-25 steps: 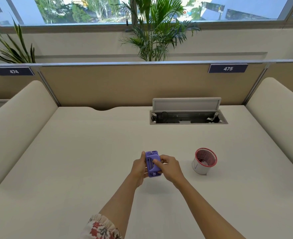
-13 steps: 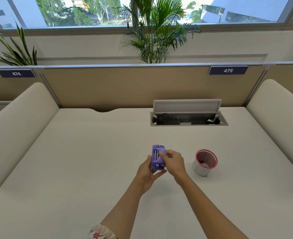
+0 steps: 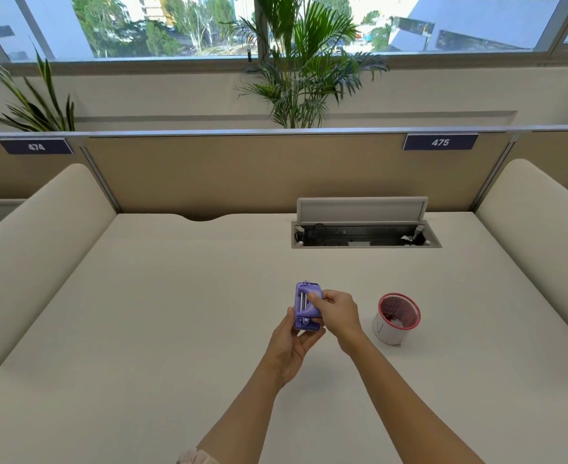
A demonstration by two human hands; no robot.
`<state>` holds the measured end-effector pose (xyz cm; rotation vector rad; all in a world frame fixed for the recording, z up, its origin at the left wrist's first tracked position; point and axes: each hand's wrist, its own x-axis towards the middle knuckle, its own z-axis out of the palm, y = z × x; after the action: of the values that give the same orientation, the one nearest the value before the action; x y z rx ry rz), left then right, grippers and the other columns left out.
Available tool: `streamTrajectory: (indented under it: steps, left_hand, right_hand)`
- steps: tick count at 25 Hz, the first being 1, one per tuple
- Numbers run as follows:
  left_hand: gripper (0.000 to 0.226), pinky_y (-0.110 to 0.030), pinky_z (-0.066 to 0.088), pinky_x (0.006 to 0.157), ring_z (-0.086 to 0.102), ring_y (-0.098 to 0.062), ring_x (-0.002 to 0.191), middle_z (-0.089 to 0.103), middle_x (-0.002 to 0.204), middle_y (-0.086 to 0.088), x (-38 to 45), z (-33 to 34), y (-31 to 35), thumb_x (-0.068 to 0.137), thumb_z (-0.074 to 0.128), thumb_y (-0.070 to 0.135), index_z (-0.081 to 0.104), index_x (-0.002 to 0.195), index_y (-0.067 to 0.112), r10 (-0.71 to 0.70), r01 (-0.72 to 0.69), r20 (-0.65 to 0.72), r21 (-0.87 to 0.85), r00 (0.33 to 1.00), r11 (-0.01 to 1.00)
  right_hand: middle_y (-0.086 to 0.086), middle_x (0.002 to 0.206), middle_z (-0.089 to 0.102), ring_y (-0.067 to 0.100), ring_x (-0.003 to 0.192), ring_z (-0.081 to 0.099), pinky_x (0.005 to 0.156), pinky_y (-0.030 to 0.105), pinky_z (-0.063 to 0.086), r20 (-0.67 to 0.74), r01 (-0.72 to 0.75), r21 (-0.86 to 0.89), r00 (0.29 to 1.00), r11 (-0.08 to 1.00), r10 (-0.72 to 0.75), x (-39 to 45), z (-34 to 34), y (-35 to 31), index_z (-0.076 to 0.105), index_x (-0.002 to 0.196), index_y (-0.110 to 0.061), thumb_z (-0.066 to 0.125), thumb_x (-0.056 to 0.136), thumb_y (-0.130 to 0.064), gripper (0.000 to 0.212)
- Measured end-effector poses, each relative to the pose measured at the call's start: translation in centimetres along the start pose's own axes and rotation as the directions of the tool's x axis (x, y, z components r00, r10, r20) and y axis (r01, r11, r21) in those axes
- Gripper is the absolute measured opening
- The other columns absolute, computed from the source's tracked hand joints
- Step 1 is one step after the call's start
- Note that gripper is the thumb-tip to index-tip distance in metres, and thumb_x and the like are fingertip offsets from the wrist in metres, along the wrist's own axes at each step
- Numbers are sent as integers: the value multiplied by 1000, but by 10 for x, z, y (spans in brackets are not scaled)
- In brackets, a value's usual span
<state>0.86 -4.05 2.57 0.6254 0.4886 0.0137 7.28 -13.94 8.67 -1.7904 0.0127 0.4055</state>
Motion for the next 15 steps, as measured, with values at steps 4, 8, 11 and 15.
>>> streamTrajectory:
  steps: [4, 8, 11, 15]
  left_hand:
    - [39, -40, 63, 81, 69, -38, 113, 70, 122, -24, -1, -2, -1, 106, 43, 30, 63, 126, 4, 12, -12, -6, -29, 1000, 999]
    - [39, -41, 63, 82, 69, -39, 113, 70, 122, -24, -3, -3, 0, 106, 42, 30, 63, 127, 4, 10, -10, -15, -31, 1000, 999]
    - [39, -41, 63, 81, 69, -39, 112, 71, 121, -25, -5, -2, 2, 106, 42, 30, 62, 128, 5, 14, -15, -19, -32, 1000, 999]
    - [40, -43, 63, 84, 69, -40, 111, 69, 124, -26, -8, -1, 3, 105, 45, 28, 58, 132, 3, 23, -25, -35, -54, 999, 998]
  right_hand:
    - [16, 87, 76, 30, 76, 71, 80, 48, 60, 2, -10, -11, 1000, 1000, 10, -1, 2, -1, 77, 87, -5, 70, 89, -30, 26]
    - [14, 85, 76, 21, 72, 68, 77, 44, 61, -5, -23, -28, 1000, 999, 23, -1, 4, -2, 77, 83, -8, 71, 87, -32, 25]
    - [8, 84, 76, 22, 77, 70, 76, 39, 61, -1, -29, -27, 1000, 999, 29, -1, 5, -4, 74, 77, -19, 69, 89, -30, 17]
    - [9, 88, 77, 26, 83, 73, 78, 41, 61, 5, -30, -40, 1000, 999, 31, -1, 6, -6, 74, 78, -20, 69, 90, -29, 15]
